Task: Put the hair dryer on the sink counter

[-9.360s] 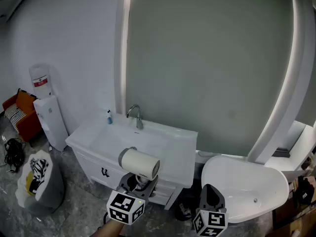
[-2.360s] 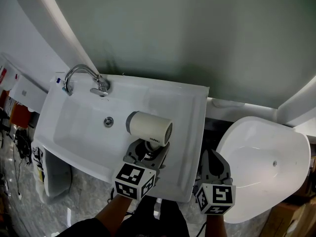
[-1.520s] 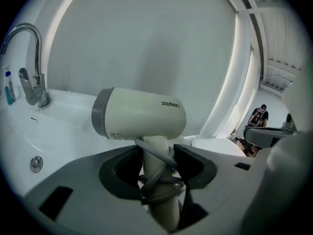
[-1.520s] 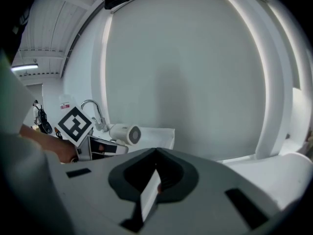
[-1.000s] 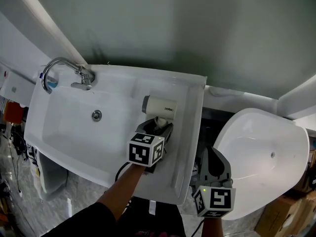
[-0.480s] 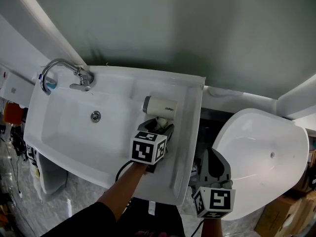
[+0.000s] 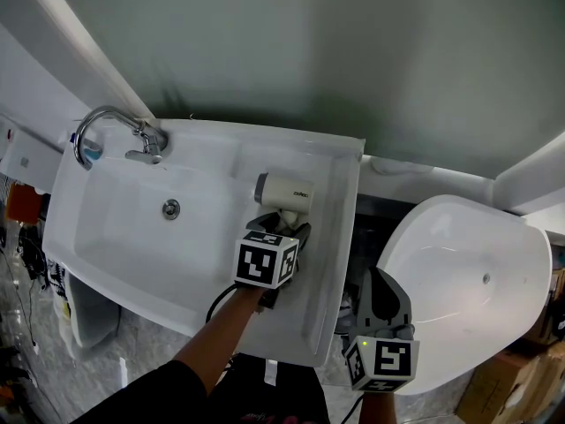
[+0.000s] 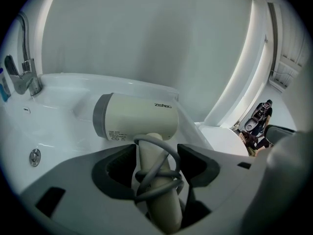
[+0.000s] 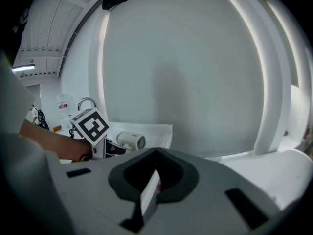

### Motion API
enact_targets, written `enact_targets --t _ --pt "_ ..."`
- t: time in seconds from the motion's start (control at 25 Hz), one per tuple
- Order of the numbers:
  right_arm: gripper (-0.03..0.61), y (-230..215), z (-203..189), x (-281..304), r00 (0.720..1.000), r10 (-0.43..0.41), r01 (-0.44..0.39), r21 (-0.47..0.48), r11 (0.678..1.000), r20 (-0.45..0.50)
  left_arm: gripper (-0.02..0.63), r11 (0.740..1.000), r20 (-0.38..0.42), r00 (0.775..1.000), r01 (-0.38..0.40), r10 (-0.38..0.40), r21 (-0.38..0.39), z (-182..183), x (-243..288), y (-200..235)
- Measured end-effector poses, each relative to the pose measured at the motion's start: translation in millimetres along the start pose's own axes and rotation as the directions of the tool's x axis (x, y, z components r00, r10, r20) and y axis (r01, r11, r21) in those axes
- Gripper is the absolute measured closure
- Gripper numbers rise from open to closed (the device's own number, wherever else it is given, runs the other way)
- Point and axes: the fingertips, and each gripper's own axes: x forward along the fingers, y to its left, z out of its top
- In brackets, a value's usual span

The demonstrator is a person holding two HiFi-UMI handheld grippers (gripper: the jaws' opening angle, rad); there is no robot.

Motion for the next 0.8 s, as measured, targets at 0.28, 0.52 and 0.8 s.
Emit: enact_targets --t 0.28,0.52,0.8 --pt "0.557 0.4 4.0 -0.9 1.0 0.001 -0.001 0.007 1.0 0.007 0.339 1.0 0.014 1.0 -0.01 0.01 0.007 1.2 -5.1 0.9" --pt "0.557 5.3 7.4 -4.3 1.0 0.015 -0.015 -0.004 1.0 0.019 0.339 0.998 0.088 0.996 -0.024 0.019 0.05 14.9 -31.9 -2.2" --pt "0.557 20.4 29.8 -23.1 0.997 0.027 -0.025 -0.027 0.999 0.076 0.341 0.995 0.262 0.965 -0.039 0.013 0.093 40.4 -100.3 -14.1"
